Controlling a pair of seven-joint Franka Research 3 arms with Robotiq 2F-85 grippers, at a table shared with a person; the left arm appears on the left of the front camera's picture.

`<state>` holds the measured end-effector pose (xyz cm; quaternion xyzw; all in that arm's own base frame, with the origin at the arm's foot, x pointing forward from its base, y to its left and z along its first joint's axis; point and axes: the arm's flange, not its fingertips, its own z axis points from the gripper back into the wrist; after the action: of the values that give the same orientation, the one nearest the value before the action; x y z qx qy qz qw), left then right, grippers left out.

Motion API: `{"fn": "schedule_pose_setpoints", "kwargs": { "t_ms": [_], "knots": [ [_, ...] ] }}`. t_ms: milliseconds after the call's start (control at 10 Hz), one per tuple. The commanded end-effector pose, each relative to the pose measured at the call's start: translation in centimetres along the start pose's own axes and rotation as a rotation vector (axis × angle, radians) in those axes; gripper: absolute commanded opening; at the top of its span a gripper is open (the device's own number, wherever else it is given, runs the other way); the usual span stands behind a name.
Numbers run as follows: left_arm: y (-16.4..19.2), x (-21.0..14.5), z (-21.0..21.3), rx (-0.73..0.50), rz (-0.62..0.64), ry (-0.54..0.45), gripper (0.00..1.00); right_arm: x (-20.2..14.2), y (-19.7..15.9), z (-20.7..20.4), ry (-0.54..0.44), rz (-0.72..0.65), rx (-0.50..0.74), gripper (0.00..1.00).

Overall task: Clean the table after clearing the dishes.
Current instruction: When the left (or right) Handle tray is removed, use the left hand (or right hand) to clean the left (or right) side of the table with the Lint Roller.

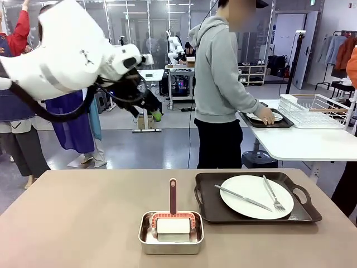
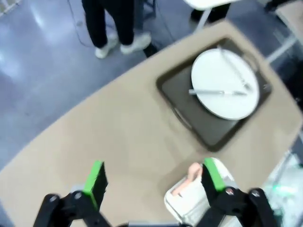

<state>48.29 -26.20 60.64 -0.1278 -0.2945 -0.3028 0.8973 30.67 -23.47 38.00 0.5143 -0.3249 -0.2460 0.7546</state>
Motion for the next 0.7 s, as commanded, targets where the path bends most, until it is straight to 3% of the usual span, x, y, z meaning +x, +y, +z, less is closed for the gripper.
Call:
{"fn": "schedule_pose_setpoints", "kwargs": {
  "t_ms": [0,200,400,600],
  "knots": [
    [-1.4,0.0,-2.6,0.030,-0.244,0.093,1.00,-0.1,0.2,0.2,-0.006,0.000,0.012,1.00],
    [-4.4,-1.8,-6.3,-0.051,-0.467,0.218,1.00,-0.1,0.2,0.2,-0.006,0.000,0.012,1.00],
    [-6.7,-3.8,-8.7,-0.217,-0.563,0.332,1.00,-0.1,0.2,0.2,-0.006,0.000,0.012,1.00],
    [-7.4,-4.5,-10.1,-0.218,-0.655,0.400,1.00,-0.1,0.2,0.2,-0.006,0.000,0.012,1.00]
  ]
}}
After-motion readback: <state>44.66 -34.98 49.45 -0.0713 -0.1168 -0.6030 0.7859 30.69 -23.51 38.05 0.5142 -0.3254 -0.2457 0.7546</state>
